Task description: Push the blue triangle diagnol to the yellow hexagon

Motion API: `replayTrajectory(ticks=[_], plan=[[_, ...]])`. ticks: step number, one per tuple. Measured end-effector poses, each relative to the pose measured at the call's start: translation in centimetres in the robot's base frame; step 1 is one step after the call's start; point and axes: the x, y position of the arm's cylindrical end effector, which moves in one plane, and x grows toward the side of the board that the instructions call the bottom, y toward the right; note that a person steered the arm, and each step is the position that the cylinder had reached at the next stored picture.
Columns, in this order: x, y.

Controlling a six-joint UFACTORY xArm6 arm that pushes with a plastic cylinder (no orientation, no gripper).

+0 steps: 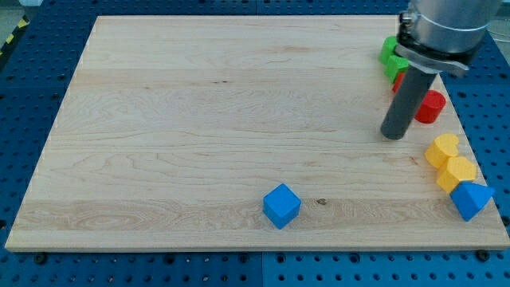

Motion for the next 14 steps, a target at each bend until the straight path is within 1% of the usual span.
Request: replayTrajectory(ticks=[5,10,12,14], plan=[[-0.5,9.2],[0.9,12.2],[0.9,12.2],[3.4,14.3]])
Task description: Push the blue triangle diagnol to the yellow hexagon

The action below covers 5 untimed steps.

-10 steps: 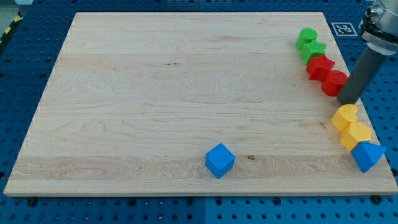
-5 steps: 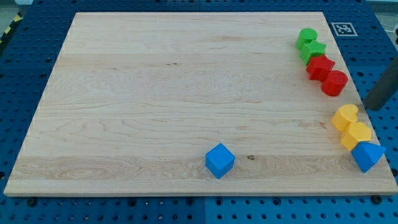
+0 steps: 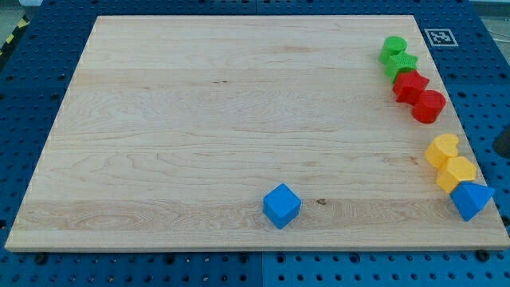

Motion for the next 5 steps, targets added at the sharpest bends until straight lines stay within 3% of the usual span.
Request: replayTrajectory(ticks=[3,5], plan=[[0.1,0.4],[4.7,-1.4]])
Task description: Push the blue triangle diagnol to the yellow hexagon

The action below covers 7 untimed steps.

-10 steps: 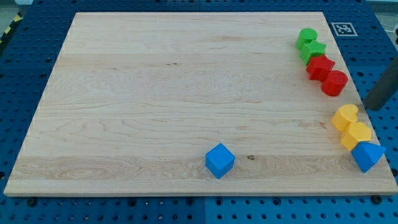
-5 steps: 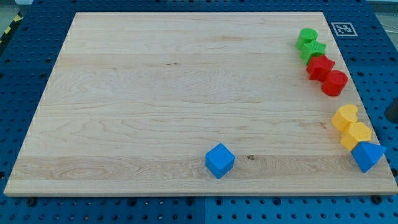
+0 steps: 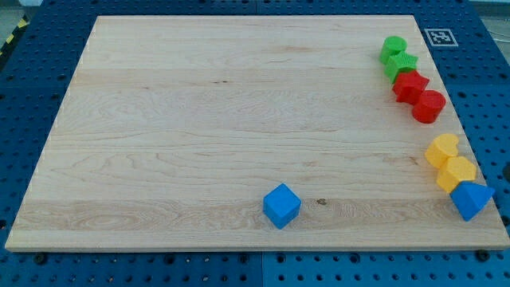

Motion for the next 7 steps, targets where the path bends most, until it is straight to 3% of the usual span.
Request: replayTrajectory(ticks=[2,4,7], plan=[[1.2,-3.7],[3.6,-3.8],[3.7,-4.1]])
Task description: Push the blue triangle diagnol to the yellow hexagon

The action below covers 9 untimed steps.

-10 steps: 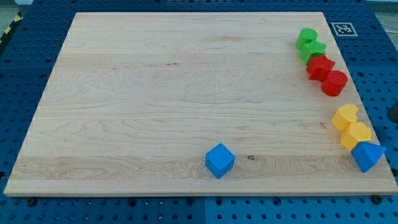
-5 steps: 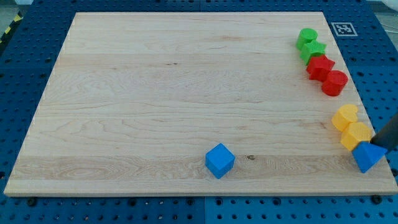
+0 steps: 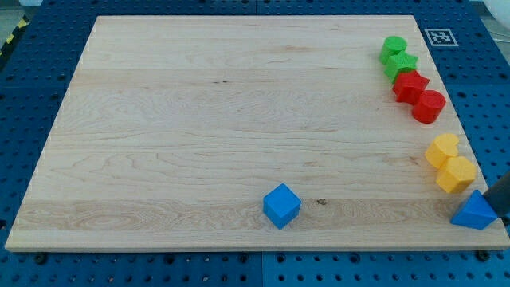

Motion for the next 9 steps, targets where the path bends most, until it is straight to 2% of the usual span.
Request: replayTrajectory(ticks=[3,5,7,9], plan=[[0.0,-2.6],[0.5,-0.8],[0.5,-6.9],[0.5,-7.6]])
